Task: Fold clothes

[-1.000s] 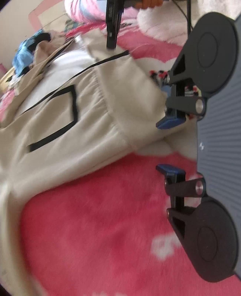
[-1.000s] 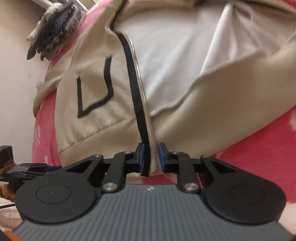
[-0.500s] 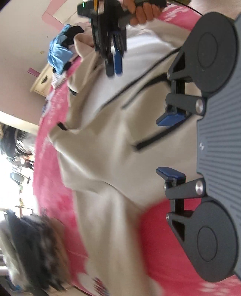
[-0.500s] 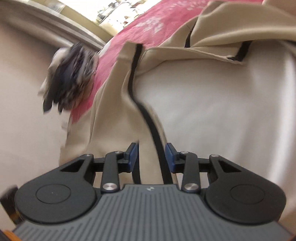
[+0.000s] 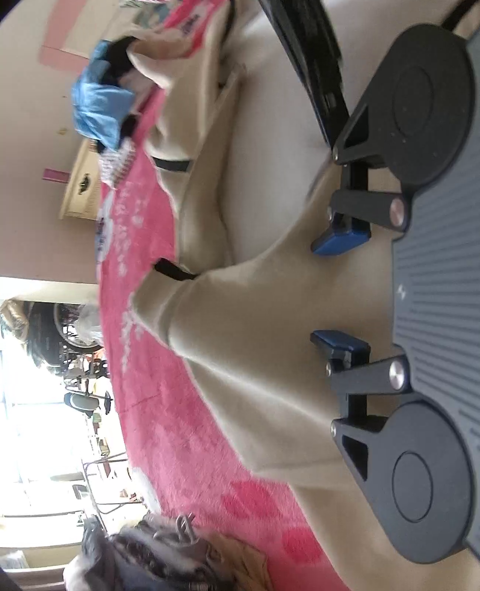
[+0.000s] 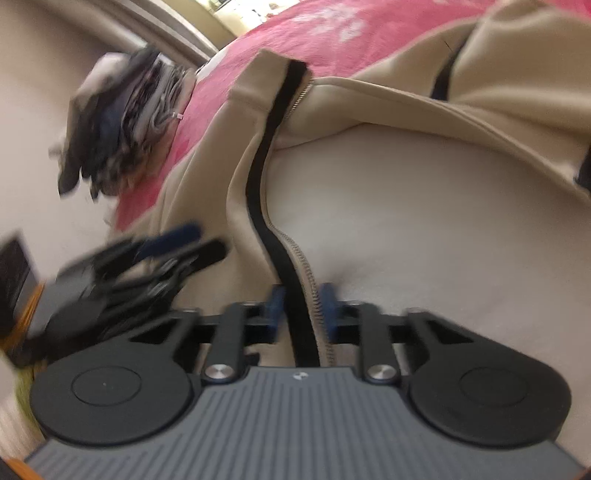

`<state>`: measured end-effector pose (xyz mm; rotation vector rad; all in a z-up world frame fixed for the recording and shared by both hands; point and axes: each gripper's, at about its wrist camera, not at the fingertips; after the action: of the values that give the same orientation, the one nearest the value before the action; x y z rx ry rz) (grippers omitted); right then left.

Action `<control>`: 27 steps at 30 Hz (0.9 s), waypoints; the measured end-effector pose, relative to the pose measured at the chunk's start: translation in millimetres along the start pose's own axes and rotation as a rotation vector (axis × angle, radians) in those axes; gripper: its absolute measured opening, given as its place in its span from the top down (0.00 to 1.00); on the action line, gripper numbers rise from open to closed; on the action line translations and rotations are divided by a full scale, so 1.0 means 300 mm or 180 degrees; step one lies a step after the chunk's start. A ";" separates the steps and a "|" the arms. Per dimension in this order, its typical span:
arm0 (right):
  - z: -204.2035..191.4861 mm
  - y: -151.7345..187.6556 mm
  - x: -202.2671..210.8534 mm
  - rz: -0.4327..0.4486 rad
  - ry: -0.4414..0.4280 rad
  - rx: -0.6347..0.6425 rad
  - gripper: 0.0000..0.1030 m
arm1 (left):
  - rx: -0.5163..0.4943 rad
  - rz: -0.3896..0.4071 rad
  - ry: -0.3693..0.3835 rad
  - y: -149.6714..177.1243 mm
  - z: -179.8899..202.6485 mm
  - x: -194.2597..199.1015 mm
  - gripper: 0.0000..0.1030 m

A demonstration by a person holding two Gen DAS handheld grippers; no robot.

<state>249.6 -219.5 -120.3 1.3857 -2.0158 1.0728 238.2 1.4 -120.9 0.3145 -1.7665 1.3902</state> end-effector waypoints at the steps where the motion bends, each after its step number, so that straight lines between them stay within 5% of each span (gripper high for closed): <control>1: -0.008 0.009 0.016 0.0062 0.0004 0.0033 0.94 | -0.0015 0.0004 -0.0007 0.004 0.005 -0.012 0.55; 4: -0.047 0.053 0.085 0.0346 0.0009 0.0146 0.96 | -0.0022 0.0105 0.0035 0.013 0.012 -0.006 0.54; 13: -0.060 0.144 0.050 0.0280 0.0527 0.0574 0.97 | -0.0055 0.0250 -0.0025 0.015 0.032 -0.041 0.47; 21: 0.074 -0.072 0.095 0.0609 0.0088 -0.0373 0.90 | 0.0058 0.0415 -0.0092 0.025 0.038 -0.063 0.44; 27: 0.080 -0.191 -0.078 0.0684 0.0669 -0.0088 0.93 | 0.0009 0.0508 -0.0149 0.049 0.049 -0.056 0.44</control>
<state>312.8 -236.4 -132.2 1.0125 -2.0471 1.2215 232.1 -11.2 -143.6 0.2125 -1.8618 1.5083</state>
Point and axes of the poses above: each gripper's, at about its wrist camera, not at the fingertips, and x roughly against the way its jaws point, z to its right, y to its underside, and after that the axes turned 5 degrees about -x, right-handed
